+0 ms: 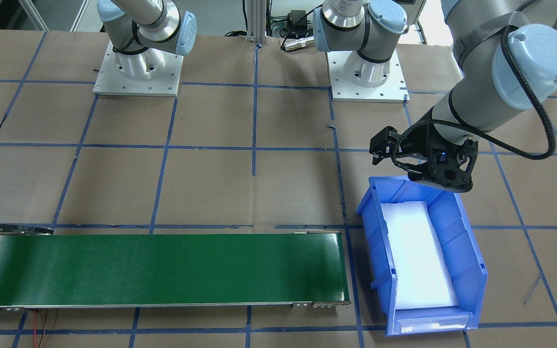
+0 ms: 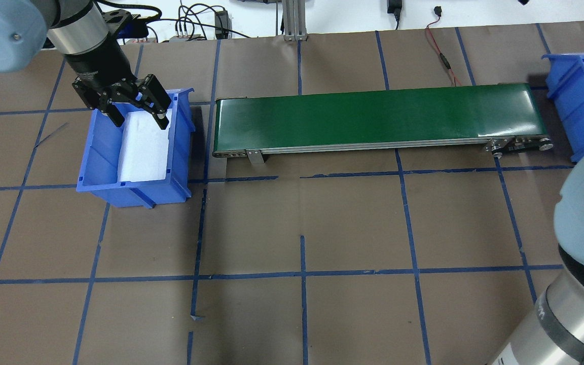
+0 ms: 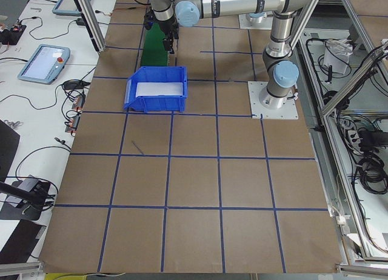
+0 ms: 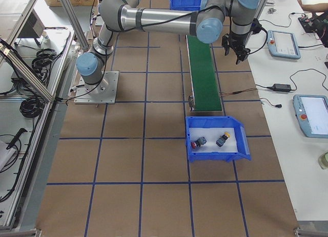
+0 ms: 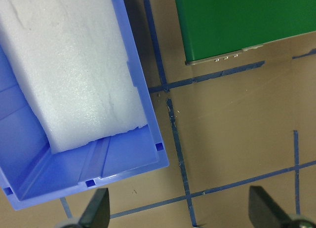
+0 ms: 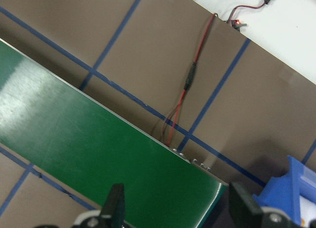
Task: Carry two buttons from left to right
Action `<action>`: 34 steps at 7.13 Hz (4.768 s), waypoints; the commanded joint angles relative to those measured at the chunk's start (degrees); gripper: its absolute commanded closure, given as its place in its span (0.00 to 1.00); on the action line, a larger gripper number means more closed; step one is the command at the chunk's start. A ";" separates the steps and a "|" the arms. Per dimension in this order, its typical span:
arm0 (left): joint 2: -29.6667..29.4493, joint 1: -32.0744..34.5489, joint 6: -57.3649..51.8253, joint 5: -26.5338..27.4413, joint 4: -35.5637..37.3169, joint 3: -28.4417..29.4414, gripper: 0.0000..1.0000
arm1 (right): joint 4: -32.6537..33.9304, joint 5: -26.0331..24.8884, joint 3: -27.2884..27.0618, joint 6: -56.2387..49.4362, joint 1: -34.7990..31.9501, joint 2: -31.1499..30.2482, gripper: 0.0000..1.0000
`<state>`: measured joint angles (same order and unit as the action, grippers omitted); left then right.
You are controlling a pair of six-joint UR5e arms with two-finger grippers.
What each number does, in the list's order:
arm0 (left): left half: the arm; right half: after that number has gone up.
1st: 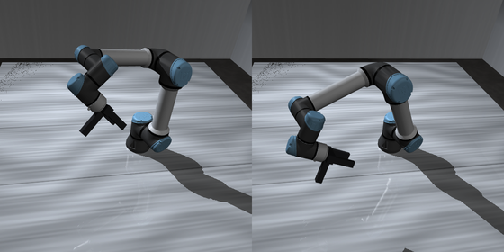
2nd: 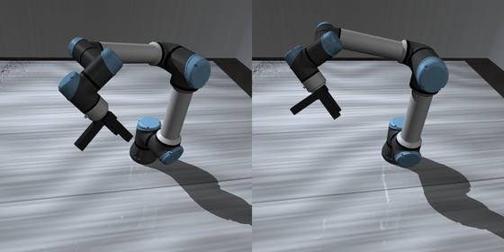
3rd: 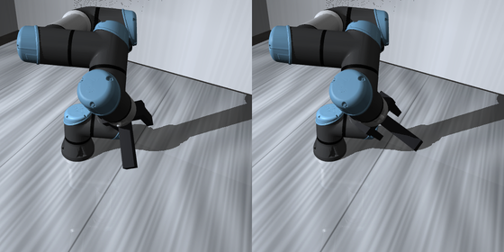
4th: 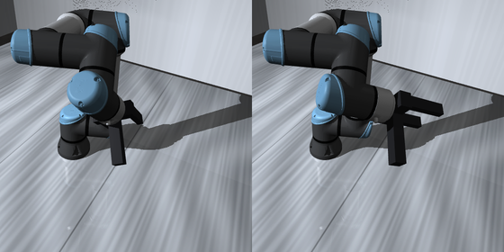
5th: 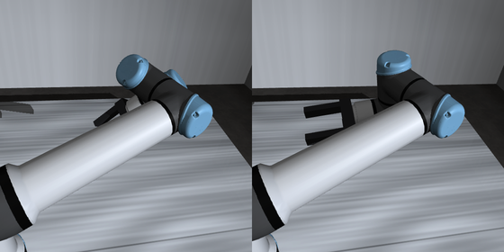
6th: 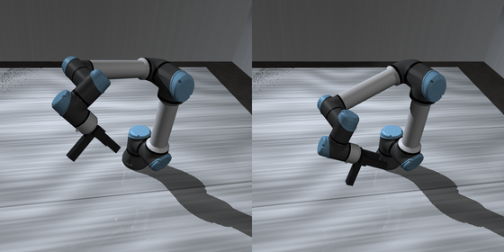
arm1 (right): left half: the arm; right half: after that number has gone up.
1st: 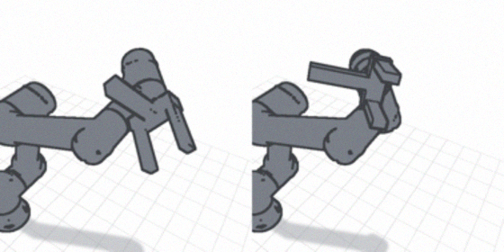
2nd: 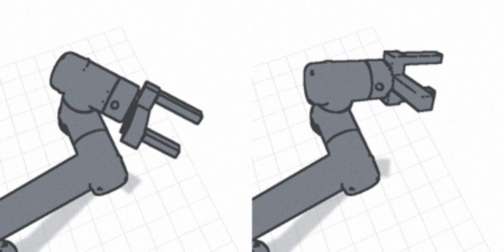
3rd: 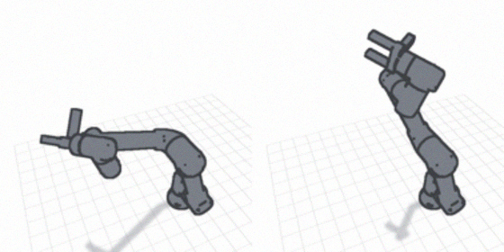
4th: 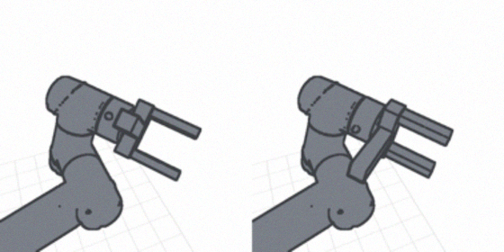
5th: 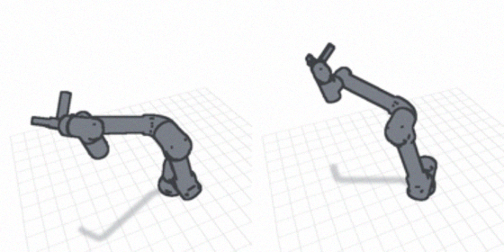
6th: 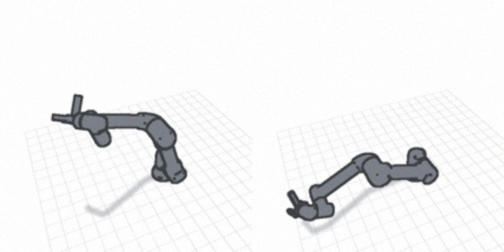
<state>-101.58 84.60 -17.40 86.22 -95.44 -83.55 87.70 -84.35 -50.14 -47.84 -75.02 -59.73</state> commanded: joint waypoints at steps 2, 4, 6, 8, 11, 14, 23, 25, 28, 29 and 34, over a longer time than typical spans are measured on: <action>-0.20 -0.05 0.00 0.00 0.43 0.05 0.00 | -1.48 -0.29 -5.02 19.40 -10.56 -5.20 0.01; -0.20 -0.05 0.00 0.00 0.52 -0.04 0.00 | 1.14 1.02 -17.37 24.19 -11.99 -12.66 0.00; 0.24 -0.05 -0.09 0.08 0.43 -0.21 0.00 | 5.53 -0.10 -30.23 31.69 -11.99 -19.61 0.00; 0.85 0.30 0.43 0.43 0.26 -0.21 0.00 | 2.42 -5.19 -30.89 43.57 -13.04 -20.95 0.00; 2.26 0.83 4.02 5.71 0.43 -1.26 0.00 | 3.25 -3.37 -33.87 43.98 -13.22 -22.01 0.00; 3.31 1.01 9.32 5.88 0.61 -3.29 0.00 | 3.80 -6.25 -34.32 44.67 -13.48 -22.36 0.00; 6.65 1.27 12.74 7.65 0.78 -3.29 0.00 | 2.83 -8.90 -34.23 44.67 -17.27 -23.07 0.00; 7.62 1.27 12.83 7.73 0.78 -3.38 0.00 | 3.18 -9.70 -34.49 44.41 -17.18 -23.07 0.00; 9.54 2.49 14.41 6.86 0.78 -3.81 0.00 | 3.18 -9.70 -34.58 44.41 -17.18 -22.98 0.00; 8.60 2.59 14.50 6.94 1.48 -4.34 0.00 | 3.44 -9.78 -34.50 44.41 -17.18 -22.72 0.00; 8.68 2.59 13.62 7.29 5.09 -4.35 0.00 | 3.10 -9.70 -34.58 43.79 -15.69 -22.63 0.00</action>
<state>-92.63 87.18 -3.73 93.31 -90.57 -87.96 90.85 -94.02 -84.70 -3.92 -91.13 -82.40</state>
